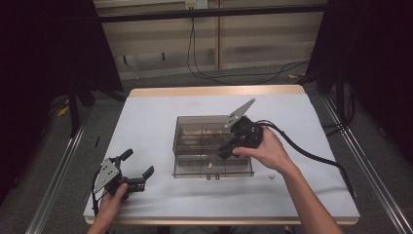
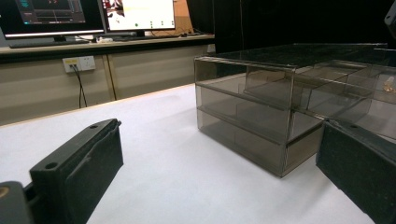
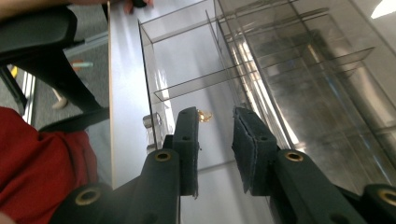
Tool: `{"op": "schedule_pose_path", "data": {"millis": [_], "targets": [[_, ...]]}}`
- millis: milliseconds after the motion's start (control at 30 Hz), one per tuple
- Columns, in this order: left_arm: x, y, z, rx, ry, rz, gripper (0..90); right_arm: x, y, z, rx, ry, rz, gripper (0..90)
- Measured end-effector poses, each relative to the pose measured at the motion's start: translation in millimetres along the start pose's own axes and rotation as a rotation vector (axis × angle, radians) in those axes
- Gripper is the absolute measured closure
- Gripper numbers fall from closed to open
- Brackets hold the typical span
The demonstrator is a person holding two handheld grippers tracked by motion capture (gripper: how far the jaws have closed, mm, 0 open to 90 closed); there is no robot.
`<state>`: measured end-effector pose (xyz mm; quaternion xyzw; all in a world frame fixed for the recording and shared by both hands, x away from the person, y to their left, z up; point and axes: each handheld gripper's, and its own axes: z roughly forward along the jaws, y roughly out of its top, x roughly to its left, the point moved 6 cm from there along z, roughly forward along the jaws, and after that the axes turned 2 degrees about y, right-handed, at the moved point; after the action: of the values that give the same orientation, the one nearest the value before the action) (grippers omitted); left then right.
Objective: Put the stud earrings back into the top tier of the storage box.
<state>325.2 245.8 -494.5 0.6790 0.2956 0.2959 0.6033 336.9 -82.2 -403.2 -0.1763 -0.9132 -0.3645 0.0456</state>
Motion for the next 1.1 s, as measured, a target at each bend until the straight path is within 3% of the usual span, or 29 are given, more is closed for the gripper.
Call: {"op": "schedule_pose_path", "data": {"millis": [200,367,567,767,900,933,1100], "targets": [[0.6,-0.3,-0.4,0.007,0.000,0.011,0.7,-1.4,-13.7,-22.2,-0.066,-0.021,0.020,70.0],[0.6,-0.3,-0.3,0.007,0.001,0.010,0.7,-2.7,-26.2,-37.1,-0.076,-0.041,0.031,70.2],[0.6,-0.3,-0.3,0.009,0.002,0.012,0.7,-8.5,-53.6,-58.2,-0.077,-0.084,0.080,71.0],[0.6,-0.3,-0.3,0.009,0.002,0.012,0.7,-12.4,-76.8,-66.6,-0.056,-0.100,0.107,71.0],[0.5,-0.3,-0.3,0.008,0.002,0.012,0.7,-16.7,-95.3,-70.5,-0.041,-0.113,0.146,70.5],[0.6,-0.3,-0.3,0.008,0.002,0.013,0.7,-18.0,-106.3,-70.4,-0.006,-0.117,0.171,70.0],[-0.2,0.0,0.3,0.001,0.002,-0.001,0.7,-21.0,-123.3,-67.2,0.007,-0.105,0.216,69.9]]}}
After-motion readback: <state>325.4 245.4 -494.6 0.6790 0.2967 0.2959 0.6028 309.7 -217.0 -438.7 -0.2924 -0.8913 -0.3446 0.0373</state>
